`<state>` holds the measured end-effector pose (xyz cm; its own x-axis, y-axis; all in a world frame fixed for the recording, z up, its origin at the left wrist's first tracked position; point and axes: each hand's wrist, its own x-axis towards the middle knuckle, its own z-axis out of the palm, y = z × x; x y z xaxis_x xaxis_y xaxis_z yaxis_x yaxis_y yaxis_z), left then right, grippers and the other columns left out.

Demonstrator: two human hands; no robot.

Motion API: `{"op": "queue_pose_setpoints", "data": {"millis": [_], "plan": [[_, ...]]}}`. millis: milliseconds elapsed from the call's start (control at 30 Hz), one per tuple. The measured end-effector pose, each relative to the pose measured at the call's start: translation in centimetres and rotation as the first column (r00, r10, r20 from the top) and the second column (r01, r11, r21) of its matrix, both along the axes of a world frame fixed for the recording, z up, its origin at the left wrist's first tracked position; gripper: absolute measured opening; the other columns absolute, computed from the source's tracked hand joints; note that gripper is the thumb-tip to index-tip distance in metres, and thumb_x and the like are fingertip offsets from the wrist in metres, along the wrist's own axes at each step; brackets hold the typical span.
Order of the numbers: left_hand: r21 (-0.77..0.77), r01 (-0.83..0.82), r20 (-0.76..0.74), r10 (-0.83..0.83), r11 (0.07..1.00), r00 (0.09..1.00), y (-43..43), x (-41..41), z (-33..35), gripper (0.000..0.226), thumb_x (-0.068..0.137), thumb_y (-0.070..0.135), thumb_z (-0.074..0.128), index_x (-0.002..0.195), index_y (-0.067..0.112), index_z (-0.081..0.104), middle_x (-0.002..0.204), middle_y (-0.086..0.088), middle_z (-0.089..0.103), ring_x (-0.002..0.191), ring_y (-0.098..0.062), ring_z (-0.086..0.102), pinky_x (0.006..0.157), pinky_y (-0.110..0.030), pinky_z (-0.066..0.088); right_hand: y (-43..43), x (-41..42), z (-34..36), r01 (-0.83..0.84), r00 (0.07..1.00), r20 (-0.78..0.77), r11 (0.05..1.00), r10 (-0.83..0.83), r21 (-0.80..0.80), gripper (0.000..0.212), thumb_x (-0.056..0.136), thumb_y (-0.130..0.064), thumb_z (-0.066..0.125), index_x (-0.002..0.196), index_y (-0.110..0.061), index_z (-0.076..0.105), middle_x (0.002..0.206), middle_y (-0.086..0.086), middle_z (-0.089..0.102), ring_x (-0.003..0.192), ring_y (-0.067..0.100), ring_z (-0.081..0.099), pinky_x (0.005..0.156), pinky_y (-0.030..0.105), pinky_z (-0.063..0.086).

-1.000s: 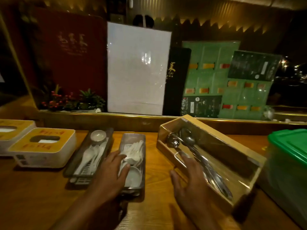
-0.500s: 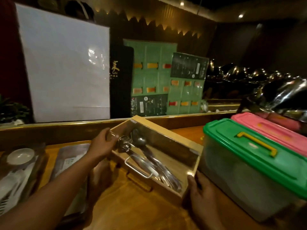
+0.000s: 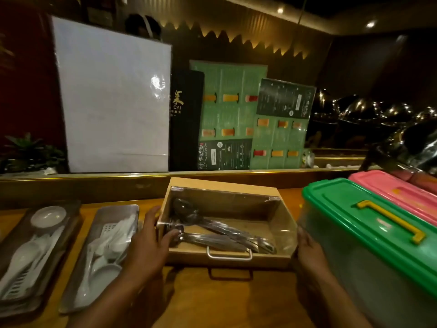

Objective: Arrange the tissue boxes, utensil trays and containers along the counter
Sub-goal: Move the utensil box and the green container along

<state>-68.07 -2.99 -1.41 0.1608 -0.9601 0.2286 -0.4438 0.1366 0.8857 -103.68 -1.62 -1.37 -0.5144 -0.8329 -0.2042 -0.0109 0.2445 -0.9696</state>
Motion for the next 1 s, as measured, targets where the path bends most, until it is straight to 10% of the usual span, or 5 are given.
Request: {"op": "queue_pose_setpoints", "data": {"millis": [300, 633, 833, 1000], "plan": [[0.017, -0.239, 0.134, 0.234, 0.971, 0.963, 2.6, -3.4, -0.4, 0.063, 0.090, 0.042, 0.062, 0.147, 0.039, 0.035, 0.133, -0.012, 0.061, 0.108, -0.023, 0.060, 0.084, -0.043, 0.051, -6.3, -5.2, -2.9, -0.220, 0.965, -0.159, 0.974, 0.209, -0.052, 0.060, 0.074, -0.092, 0.029, 0.117, -0.061, 0.058, 0.118, -0.008, 0.070, 0.105, 0.022, 0.067, 0.088, 0.053, 0.056], [-0.151, -0.423, 0.265, 0.449, 0.893, 0.853, 6.9, -9.1, 1.4, 0.055, 0.091, 0.034, 0.062, 0.142, 0.022, 0.044, 0.140, -0.015, 0.052, 0.125, -0.036, 0.050, 0.099, -0.054, 0.044, 1.3, -4.9, 2.0, -0.436, 0.878, -0.261, 0.895, 0.401, -0.091, 0.055, 0.102, -0.037, 0.049, 0.153, -0.030, 0.030, 0.153, 0.001, 0.040, 0.136, 0.024, 0.042, 0.110, 0.046, 0.039], [-0.195, -0.290, 0.271, 0.336, 0.937, 0.902, 11.6, -17.6, 2.9, 0.055, 0.092, 0.042, 0.058, 0.142, 0.024, 0.043, 0.149, -0.006, 0.044, 0.134, -0.024, 0.042, 0.102, -0.046, 0.043, 9.6, -9.4, 7.6, -0.766, 0.593, -0.556, 0.620, 0.582, -0.168, 0.050, 0.095, -0.032, 0.060, 0.141, -0.043, 0.043, 0.138, -0.013, 0.052, 0.118, -0.002, 0.053, 0.098, 0.030, 0.051], [-0.218, -0.049, 0.235, 0.101, 0.975, 0.967, 16.6, -26.1, 3.5, 0.058, 0.091, 0.042, 0.060, 0.144, 0.031, 0.041, 0.149, 0.007, 0.042, 0.135, -0.009, 0.038, 0.107, -0.038, 0.041, 15.5, -15.5, 11.4, -0.784, 0.553, -0.767, 0.515, 0.326, -0.347, 0.033, 0.095, -0.022, 0.062, 0.128, -0.025, 0.062, 0.126, -0.012, 0.063, 0.119, 0.006, 0.057, 0.094, 0.021, 0.047]]}}
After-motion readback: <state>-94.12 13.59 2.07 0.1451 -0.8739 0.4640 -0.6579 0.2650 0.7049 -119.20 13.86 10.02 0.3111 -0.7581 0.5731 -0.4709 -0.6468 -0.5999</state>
